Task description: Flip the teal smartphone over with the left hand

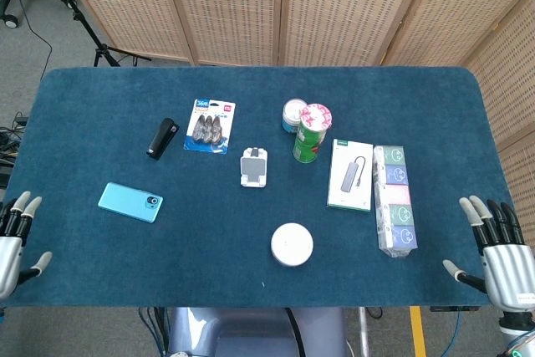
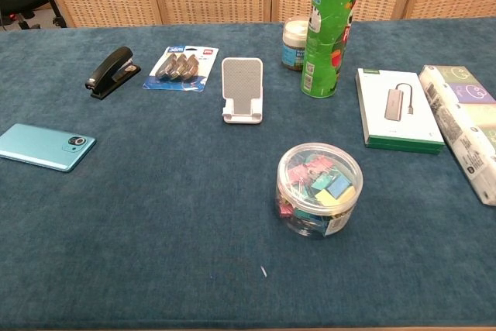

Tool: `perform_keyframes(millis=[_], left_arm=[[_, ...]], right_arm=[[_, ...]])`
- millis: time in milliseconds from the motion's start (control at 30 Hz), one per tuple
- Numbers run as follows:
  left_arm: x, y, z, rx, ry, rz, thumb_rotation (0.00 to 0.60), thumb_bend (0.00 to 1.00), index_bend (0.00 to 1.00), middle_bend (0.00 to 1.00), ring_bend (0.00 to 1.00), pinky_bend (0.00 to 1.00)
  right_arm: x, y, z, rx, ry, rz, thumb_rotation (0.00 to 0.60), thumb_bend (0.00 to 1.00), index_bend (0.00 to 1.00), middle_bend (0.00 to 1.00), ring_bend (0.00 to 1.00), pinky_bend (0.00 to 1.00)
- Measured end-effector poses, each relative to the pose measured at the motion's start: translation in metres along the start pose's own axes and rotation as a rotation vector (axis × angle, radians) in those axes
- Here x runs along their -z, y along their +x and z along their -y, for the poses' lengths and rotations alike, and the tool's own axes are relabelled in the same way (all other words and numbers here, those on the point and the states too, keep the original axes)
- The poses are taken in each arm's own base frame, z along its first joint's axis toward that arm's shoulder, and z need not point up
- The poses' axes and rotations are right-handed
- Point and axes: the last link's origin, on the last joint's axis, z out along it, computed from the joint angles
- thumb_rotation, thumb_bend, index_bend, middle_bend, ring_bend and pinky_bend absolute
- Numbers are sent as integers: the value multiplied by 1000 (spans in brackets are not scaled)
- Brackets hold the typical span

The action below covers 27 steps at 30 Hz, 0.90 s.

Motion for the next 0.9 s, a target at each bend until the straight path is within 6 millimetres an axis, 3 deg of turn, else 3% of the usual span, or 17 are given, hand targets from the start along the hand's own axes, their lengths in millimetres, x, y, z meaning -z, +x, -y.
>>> perform_keyframes(millis=[267, 533, 900], left_arm=[[-34, -39, 0, -4, 5, 126, 600, 456, 0, 0, 0, 3], [-76, -79, -8, -19, -18, 229, 600, 438, 0, 0, 0, 3], [-111, -106, -28, 4, -159, 282, 600, 436, 0, 0, 0, 3]], right_arm=[[-1, 3, -3, -22, -12, -4, 600, 0, 0, 0, 0, 0], [-3, 3, -5, -25, -21, 5, 600, 0, 0, 0, 0, 0], [-6, 0, -8, -28, -42, 22, 600, 0, 0, 0, 0, 0]])
